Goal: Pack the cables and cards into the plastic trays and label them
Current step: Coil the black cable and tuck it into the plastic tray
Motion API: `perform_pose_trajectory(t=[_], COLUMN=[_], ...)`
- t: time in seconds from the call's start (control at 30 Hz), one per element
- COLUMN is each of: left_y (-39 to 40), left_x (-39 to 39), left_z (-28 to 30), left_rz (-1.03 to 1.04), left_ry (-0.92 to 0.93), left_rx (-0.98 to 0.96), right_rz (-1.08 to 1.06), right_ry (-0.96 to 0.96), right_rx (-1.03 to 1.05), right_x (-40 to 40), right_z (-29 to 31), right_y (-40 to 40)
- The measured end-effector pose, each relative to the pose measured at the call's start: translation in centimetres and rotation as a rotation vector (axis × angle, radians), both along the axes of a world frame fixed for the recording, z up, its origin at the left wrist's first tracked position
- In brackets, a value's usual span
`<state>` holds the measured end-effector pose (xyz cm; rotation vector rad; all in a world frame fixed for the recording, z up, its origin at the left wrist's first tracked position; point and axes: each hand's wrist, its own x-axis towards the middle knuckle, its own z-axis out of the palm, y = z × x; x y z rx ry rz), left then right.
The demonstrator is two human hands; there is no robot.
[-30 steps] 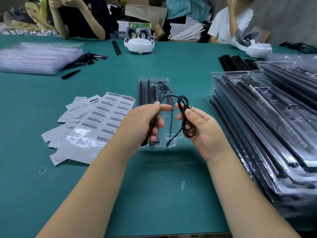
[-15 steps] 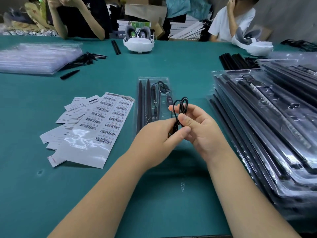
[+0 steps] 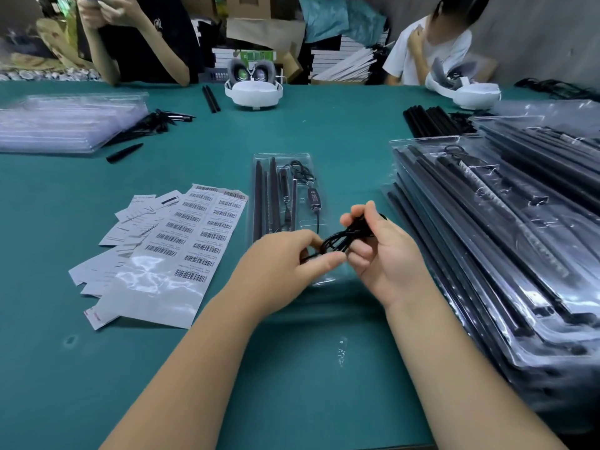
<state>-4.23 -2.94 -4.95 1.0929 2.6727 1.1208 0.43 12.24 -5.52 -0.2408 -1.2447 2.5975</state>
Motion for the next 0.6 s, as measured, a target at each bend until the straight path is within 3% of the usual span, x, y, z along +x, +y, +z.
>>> perform_pose_trajectory(t=[0.13, 0.3, 0.47, 0.6], left_y=[-0.7, -1.5, -1.8, -1.1], left_x=[-0.7, -1.1, -2.1, -1.4], left_z=[0.1, 0.3, 0.1, -0.4], left_rz=[0.022, -0.005, 0.173, 0.125], left_ry=[-0.013, -0.025, 0.266, 0.154], left_rx=[0.059, -0.024, 0.011, 0.031], right_rz=[-0.121, -0.182, -0.112, -0.04], right_ry=[-0.115, -0.174, -0.182, -0.172], right_rx=[0.068, 0.217, 0.428, 0.518], right_x=[-0.4, 0.0, 0.4, 0.5], right_z=[0.4, 0.8, 0.9, 0.7], right_y=[-0.3, -0.6, -0.7, -1.1])
